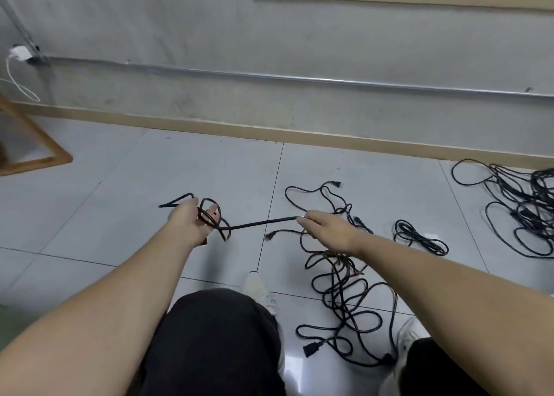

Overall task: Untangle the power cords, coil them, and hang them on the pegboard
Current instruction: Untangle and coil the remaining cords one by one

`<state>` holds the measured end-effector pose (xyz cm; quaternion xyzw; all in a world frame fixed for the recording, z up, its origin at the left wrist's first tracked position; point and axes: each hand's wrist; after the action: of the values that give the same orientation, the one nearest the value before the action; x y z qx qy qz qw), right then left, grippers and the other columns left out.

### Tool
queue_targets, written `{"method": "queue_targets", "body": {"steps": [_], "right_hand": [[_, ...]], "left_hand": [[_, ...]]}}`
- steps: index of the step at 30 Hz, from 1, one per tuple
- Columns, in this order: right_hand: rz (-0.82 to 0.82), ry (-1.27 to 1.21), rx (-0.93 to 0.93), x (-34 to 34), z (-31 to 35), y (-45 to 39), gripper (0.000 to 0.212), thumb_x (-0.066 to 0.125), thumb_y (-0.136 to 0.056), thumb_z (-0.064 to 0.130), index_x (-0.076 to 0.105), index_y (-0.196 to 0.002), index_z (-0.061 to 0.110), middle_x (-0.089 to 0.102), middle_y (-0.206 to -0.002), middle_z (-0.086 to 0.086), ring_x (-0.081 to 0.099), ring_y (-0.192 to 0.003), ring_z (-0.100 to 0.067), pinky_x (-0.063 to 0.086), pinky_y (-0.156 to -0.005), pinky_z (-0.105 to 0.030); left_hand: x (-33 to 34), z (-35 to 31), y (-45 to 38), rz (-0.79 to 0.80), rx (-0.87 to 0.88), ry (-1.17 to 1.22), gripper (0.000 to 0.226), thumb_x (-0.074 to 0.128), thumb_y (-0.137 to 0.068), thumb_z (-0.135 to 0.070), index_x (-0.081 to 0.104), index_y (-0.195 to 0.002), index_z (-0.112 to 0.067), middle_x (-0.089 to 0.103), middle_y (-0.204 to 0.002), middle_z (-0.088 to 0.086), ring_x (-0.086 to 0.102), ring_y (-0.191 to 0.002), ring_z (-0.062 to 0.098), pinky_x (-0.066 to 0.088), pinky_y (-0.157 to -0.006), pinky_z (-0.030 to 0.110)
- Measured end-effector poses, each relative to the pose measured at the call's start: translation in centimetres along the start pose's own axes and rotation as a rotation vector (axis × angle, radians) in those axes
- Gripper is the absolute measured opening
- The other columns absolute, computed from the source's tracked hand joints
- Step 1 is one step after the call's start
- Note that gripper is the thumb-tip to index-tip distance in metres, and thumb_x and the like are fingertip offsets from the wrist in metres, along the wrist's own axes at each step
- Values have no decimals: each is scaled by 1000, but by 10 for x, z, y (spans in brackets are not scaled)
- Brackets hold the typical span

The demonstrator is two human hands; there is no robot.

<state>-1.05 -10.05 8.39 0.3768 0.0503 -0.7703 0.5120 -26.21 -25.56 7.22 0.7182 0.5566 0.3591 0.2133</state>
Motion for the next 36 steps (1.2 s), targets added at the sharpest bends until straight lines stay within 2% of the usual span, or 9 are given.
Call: {"method": "queue_targets", "body": {"steps": [3,7,10,13,16,20,27,31,36], "right_hand": [[6,11,-81,9,22,-6,35,39,-109,38,53,-91,11,53,-83,3,49,-81,-14,40,-80,-29],[39,15,-174,20,48,-15,29,34,-110,28,58,-94,21,50,-78,11,51,-69,2,38,-72,-19],[9,-3,-203,22,63,-23,30,35,-109,31,58,-91,23,53,-79,7,52,-70,-12,40,-69,-25],[-40,-168,-153,12,69,-24,31,40,-108,35,59,-86,23,51,-69,2,44,-56,-12,39,-59,-26],[12,-318,-113,0,63,-12,35,49,-105,42,57,-83,15,52,-66,-3,48,-57,-16,47,-58,-24],[258,35,24,-4,23,6,44,53,-101,54,58,-75,18,58,-64,2,54,-56,-12,47,-64,-23],[14,190,-28,-30,16,11,38,41,-107,47,53,-81,22,60,-84,0,55,-80,-18,43,-76,-31],[-12,213,-104,-40,39,15,35,48,-104,44,54,-76,24,55,-73,6,53,-70,-15,43,-66,-29],[-24,-140,-31,-74,20,42,37,62,-97,48,63,-77,17,71,-71,5,61,-68,-6,46,-73,-22]], "left_hand": [[-1,4,9,-55,96,-147,11,51,-105,-20,55,-106,-10,58,-107,13,59,-83,22,51,-81,35],[7,12,27,49,459,-587,50,47,-106,-35,42,-154,-19,40,-159,-2,39,-145,19,28,-113,30],[22,21,50,354,492,-930,47,35,-108,-51,73,-114,-23,76,-116,-1,64,-116,14,40,-89,23],[26,30,60,471,566,-1170,64,35,-106,-57,66,-69,-15,66,-63,-1,60,-68,20,45,-74,33],[24,24,60,295,629,-901,55,50,-103,-52,48,-62,-16,44,-64,4,38,-59,19,33,-62,33],[21,1,58,112,604,-467,43,55,-100,-36,43,-64,-17,40,-58,0,32,-54,18,29,-59,33],[20,-8,74,546,417,-1110,50,48,-103,-53,73,-96,-11,56,-62,8,46,-54,17,45,-61,30],[53,11,104,735,610,-1463,40,58,-98,-57,72,-84,-22,48,-62,-5,42,-55,11,37,-54,21],[72,25,116,746,596,-982,46,62,-99,-44,41,-63,-25,30,-62,-7,24,-56,13,22,-54,27]]}}
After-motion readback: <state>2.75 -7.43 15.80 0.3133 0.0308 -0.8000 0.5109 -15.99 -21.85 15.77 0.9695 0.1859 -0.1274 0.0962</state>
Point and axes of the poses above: each hand's wrist, its own y-axis away from the middle knuckle, its own x-axis out of the palm, z = x × y
